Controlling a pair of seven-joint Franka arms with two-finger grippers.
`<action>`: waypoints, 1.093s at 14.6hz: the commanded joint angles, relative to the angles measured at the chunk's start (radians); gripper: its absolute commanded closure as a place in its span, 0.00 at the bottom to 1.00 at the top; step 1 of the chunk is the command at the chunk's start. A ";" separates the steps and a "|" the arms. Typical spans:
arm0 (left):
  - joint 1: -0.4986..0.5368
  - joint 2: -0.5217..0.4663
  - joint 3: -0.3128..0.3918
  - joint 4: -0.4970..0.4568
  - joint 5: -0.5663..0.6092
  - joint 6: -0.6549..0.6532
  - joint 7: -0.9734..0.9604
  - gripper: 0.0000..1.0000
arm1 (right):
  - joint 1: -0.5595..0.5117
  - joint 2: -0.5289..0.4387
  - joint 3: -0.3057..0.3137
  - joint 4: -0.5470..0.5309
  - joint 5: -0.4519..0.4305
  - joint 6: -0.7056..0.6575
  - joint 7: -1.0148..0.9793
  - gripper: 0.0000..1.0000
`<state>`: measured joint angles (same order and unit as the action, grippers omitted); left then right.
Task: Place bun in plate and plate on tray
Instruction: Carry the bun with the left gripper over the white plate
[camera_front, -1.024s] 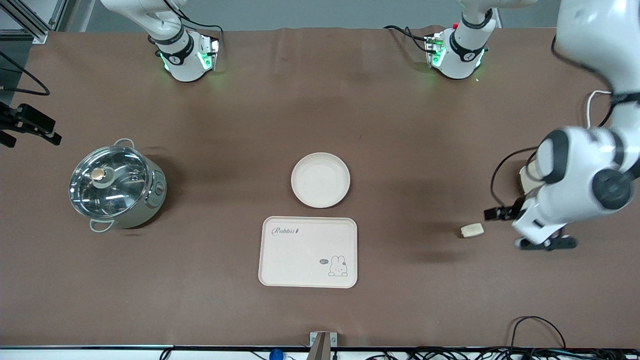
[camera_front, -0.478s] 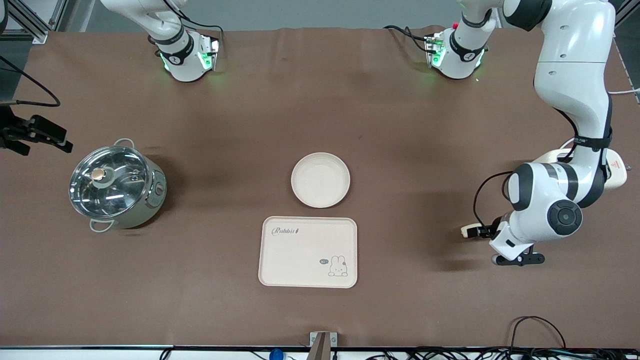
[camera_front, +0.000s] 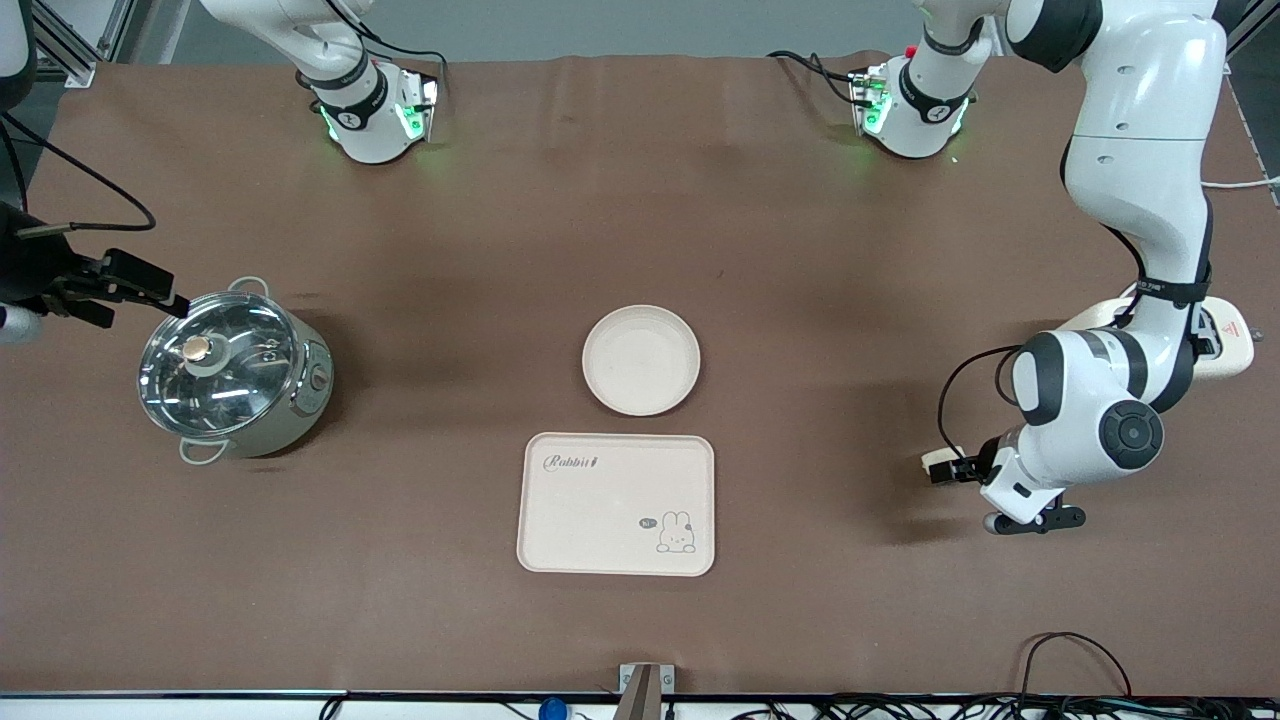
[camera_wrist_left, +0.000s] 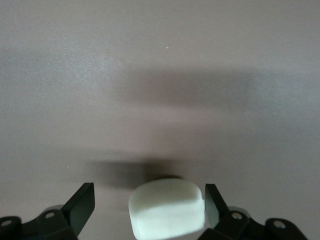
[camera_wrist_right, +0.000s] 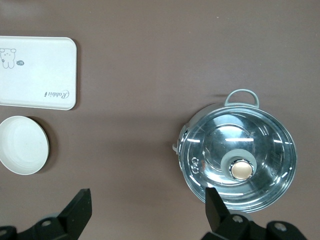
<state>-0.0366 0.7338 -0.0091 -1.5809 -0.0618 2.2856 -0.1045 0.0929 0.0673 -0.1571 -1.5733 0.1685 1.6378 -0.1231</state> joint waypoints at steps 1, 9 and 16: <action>0.004 -0.010 -0.006 -0.039 -0.016 0.048 -0.001 0.20 | 0.008 0.006 -0.001 0.012 0.002 -0.001 0.005 0.00; 0.000 -0.014 -0.011 -0.054 -0.050 0.051 0.002 0.96 | 0.033 0.051 0.001 0.016 0.002 0.030 0.054 0.00; -0.046 -0.080 -0.009 -0.015 -0.035 -0.061 -0.001 1.00 | 0.079 0.077 0.002 0.012 0.012 0.063 0.111 0.00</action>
<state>-0.0564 0.7152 -0.0219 -1.5964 -0.0998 2.2921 -0.0978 0.1518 0.1233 -0.1544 -1.5696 0.1708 1.6949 -0.0311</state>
